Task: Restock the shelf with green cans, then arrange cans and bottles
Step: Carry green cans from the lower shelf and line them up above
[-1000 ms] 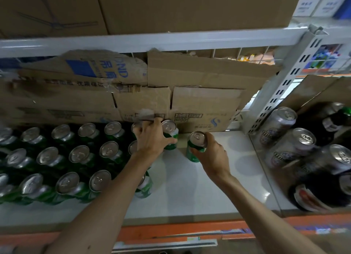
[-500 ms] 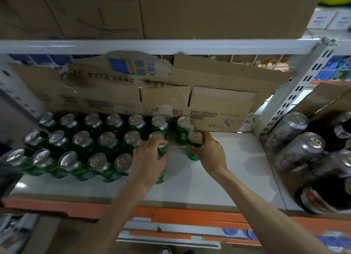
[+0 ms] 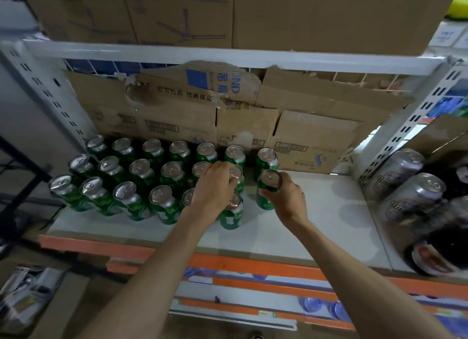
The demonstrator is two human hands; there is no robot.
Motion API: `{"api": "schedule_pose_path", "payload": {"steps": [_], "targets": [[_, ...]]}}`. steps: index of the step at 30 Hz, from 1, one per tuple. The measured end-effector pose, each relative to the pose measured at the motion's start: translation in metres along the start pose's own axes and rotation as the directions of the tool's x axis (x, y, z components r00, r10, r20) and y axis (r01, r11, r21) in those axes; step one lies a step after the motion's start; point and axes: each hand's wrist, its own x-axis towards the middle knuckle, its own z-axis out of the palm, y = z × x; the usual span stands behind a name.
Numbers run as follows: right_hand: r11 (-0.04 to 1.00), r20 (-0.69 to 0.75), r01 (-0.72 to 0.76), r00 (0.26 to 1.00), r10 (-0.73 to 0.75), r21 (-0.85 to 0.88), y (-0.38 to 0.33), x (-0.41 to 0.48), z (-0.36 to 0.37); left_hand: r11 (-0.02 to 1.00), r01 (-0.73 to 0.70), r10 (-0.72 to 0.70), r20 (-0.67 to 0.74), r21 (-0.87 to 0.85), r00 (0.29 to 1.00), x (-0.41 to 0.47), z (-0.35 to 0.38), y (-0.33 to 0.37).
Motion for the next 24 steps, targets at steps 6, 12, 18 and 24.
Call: {"api": "schedule_pose_path", "payload": {"steps": [6,12,18,24], "targets": [[0.999,-0.018,-0.028,0.999,0.028,0.028,-0.012,-0.005,0.010,0.999,-0.045,0.045,0.001,-0.011,0.999,-0.013,-0.013,-0.008],[0.998,-0.026,-0.030,0.999,0.031,0.053,-0.008,-0.008,0.033,0.981,-0.131,0.131,0.012,0.144,0.991,-0.018,-0.008,-0.026],[0.999,-0.017,0.007,1.000,-0.007,0.033,-0.004,0.000,0.032,0.906,-0.188,0.193,0.025,0.380,0.981,-0.003,-0.014,-0.032],[0.998,-0.015,-0.017,1.000,0.018,0.061,-0.005,-0.001,0.028,0.928,-0.148,0.107,0.137,0.341,0.985,-0.001,-0.021,-0.022]]}}
